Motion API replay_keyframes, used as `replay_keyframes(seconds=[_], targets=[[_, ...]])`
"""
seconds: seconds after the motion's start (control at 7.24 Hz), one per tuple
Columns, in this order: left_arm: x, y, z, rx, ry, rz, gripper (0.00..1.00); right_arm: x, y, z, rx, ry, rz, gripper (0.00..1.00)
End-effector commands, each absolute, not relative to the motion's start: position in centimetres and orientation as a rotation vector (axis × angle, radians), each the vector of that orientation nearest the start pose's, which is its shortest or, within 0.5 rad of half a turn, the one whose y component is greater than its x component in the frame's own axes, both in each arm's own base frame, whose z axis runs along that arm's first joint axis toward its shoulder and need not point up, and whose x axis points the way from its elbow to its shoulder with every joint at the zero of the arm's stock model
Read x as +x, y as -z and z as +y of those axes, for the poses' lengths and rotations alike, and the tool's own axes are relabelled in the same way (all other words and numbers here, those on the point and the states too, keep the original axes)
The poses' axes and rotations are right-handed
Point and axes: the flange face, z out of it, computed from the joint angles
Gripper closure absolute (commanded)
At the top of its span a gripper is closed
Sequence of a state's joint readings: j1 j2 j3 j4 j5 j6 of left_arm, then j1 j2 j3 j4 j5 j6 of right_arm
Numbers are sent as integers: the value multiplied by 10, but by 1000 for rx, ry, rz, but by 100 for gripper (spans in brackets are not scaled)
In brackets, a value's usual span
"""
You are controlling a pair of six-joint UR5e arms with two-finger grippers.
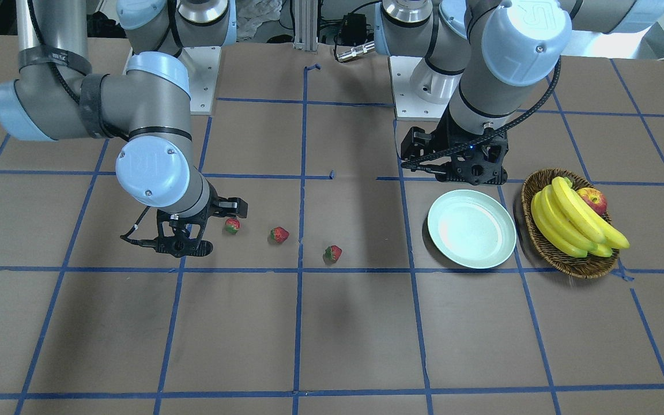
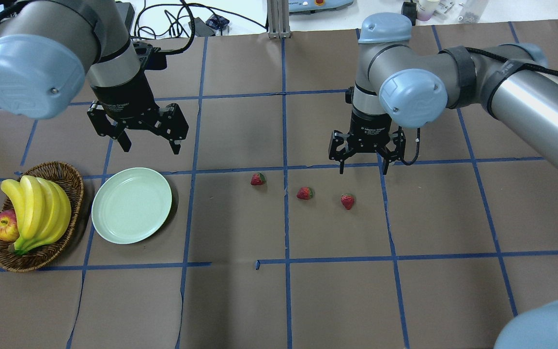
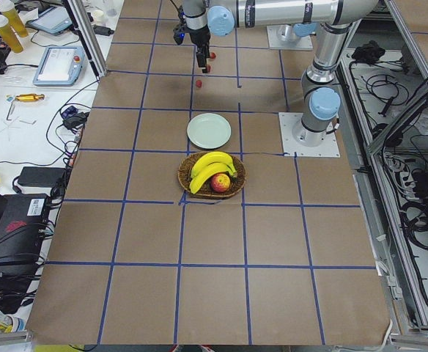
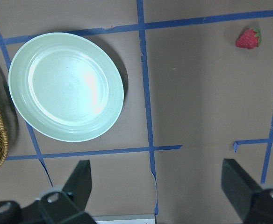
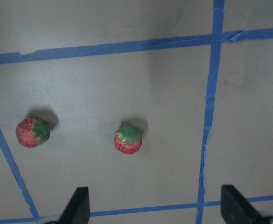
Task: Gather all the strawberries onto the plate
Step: 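Move the right gripper over the strawberry nearest the robot's right side, then grasp that strawberry with the right gripper and lift it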
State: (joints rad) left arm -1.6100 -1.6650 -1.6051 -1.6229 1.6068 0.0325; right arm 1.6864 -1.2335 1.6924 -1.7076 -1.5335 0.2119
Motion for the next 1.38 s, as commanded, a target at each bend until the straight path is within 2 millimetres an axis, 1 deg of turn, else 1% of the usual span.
replay_keyframes(seconds=[0.0,0.14,0.28,0.41,0.55,0.69,1.24], targets=[[-149,-420,-504,112,-278,3085,0,209,-229,-522,257,-436,3042,0],[-149,-419,-503,112,-280,3088,0,209,-212,-510,273,-437,3025,0],[-149,-419,-504,116,-283,3091,0,208,-200,-501,310,-456,3032,0],[-148,-414,-502,127,-297,3086,0,207,-196,-504,299,-422,3037,0],[-148,-412,-501,122,-299,3087,0,207,-188,-504,302,-445,3040,5],[-149,-412,-501,122,-302,3088,0,207,-188,-504,300,-447,3042,10],[-149,-411,-501,122,-304,3089,0,207,-172,-493,273,-502,3040,11]])
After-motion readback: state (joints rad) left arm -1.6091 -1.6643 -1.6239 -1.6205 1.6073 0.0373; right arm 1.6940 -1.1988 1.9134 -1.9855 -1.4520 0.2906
